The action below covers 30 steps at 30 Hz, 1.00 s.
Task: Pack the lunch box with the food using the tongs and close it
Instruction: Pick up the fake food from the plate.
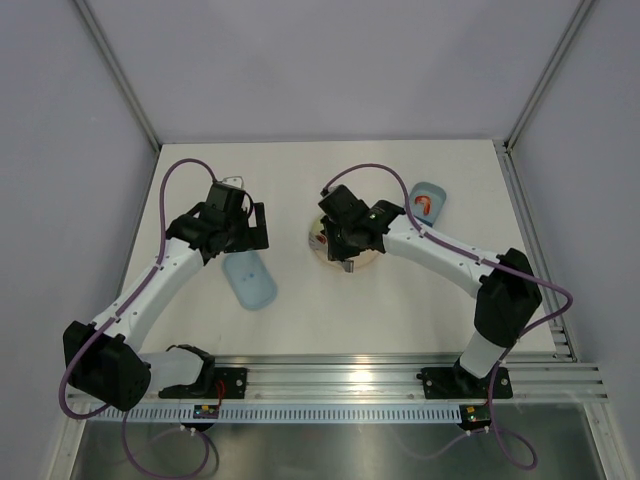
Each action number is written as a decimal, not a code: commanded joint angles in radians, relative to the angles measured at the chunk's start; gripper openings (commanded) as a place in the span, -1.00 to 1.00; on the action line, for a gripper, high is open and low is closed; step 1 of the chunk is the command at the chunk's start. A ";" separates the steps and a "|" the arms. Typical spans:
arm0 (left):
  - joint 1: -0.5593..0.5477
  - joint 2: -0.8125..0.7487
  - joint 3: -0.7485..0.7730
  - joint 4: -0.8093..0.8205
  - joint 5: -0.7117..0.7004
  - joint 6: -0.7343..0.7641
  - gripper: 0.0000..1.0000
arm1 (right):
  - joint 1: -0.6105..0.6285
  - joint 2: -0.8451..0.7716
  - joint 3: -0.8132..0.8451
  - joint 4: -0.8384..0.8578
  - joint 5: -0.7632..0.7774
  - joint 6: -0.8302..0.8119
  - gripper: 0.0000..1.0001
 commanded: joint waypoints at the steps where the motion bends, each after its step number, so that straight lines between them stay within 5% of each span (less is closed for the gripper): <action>1: -0.005 -0.001 -0.001 0.037 -0.013 -0.002 0.98 | 0.008 -0.043 0.032 -0.040 0.095 0.026 -0.63; 18: -0.004 0.002 -0.012 0.043 -0.005 -0.002 0.98 | 0.011 -0.177 -0.026 -0.076 0.135 0.069 -0.60; 23: -0.004 0.012 -0.012 0.046 0.000 -0.003 0.98 | 0.012 -0.180 -0.043 -0.087 0.151 0.069 -0.25; 30: -0.004 0.015 -0.009 0.044 -0.005 0.000 0.98 | 0.027 -0.200 -0.085 -0.080 0.160 0.076 -0.22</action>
